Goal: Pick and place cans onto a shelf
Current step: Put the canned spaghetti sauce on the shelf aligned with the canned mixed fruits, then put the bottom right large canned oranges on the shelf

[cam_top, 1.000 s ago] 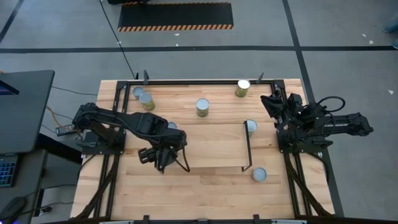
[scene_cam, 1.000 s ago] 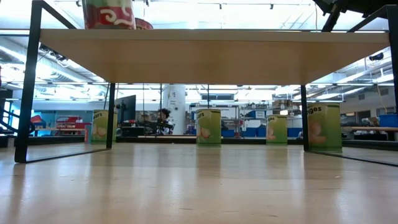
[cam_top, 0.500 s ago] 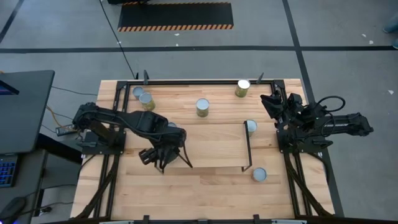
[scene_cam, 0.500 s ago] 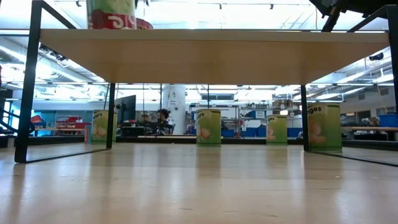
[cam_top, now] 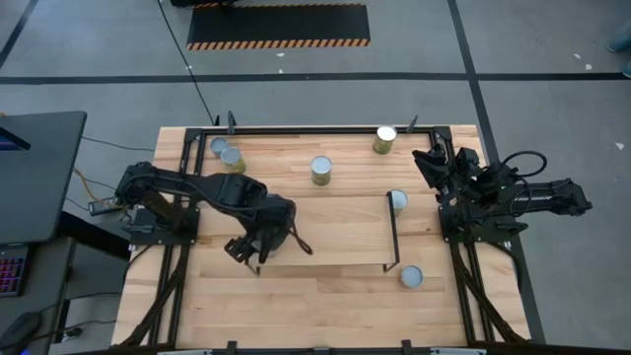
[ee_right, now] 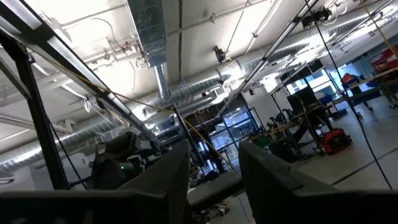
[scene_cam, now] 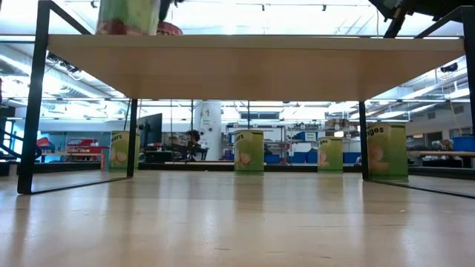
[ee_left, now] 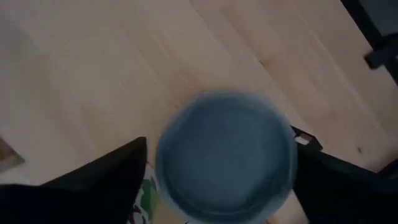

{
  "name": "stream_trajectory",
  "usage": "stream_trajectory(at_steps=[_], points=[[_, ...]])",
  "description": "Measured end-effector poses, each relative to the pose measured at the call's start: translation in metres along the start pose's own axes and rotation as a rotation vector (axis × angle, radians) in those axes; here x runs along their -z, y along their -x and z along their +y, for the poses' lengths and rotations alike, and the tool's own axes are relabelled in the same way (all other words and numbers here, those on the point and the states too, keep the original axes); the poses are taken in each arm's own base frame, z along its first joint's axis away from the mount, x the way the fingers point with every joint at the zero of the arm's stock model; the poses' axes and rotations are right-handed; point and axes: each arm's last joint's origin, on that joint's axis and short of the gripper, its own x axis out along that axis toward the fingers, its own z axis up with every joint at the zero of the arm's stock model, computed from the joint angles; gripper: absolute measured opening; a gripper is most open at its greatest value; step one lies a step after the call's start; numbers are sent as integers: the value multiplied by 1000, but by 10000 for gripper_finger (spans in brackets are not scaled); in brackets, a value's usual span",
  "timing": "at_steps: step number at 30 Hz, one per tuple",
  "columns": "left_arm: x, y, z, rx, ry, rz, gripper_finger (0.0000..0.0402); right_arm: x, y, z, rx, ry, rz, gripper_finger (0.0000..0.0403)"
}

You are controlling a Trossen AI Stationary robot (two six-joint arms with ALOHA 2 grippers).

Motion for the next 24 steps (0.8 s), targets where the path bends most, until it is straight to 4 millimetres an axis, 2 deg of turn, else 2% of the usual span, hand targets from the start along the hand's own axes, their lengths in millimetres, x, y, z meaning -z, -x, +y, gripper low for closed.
stream_trajectory(at_steps=[2,8,11,14,17,19,24], points=[[0,0,0,1,16,-1,390,0,0,0,0,0,0,147],[-2,1,-3,-30,44,11,385,0,0,0,1,-18,5,148],[-5,14,-3,-77,108,-14,385,2,0,0,-8,-17,27,148],[-11,36,-5,-132,196,-89,385,5,0,-1,-1,-28,54,147],[-17,60,-9,-146,362,-205,385,8,0,-2,10,-55,82,147],[-19,71,-11,-155,545,-268,385,10,1,-3,15,-71,103,147],[-17,74,-18,-159,910,-270,386,14,1,-4,31,-91,150,146]])
